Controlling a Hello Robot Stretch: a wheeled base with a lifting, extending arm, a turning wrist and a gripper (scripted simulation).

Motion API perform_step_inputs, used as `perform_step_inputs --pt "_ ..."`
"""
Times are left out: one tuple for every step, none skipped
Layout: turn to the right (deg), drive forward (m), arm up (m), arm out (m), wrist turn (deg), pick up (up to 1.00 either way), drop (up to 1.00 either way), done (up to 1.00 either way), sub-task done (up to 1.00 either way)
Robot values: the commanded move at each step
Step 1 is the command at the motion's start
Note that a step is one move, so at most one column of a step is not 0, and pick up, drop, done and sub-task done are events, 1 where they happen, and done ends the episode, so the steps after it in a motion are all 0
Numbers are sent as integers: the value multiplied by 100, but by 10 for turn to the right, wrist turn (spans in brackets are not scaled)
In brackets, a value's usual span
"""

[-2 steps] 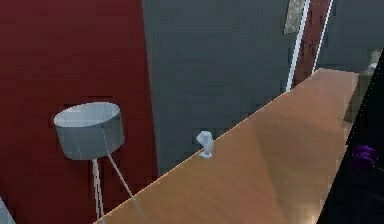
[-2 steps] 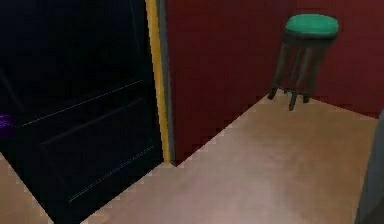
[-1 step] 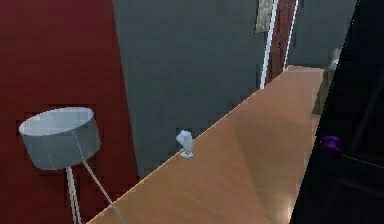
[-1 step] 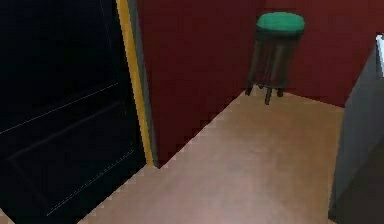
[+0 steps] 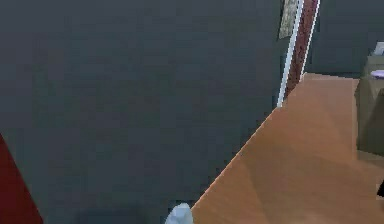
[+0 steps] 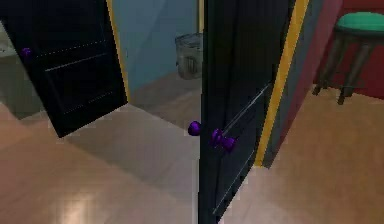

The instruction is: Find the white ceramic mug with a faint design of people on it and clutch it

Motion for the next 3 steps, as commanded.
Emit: perform_step_inputs --pt "270 0 0 0 0 0 0 0 0" --pt "0 5 0 0 0 0 0 0 0" --pt "330 0 0 0 0 0 0 0 0"
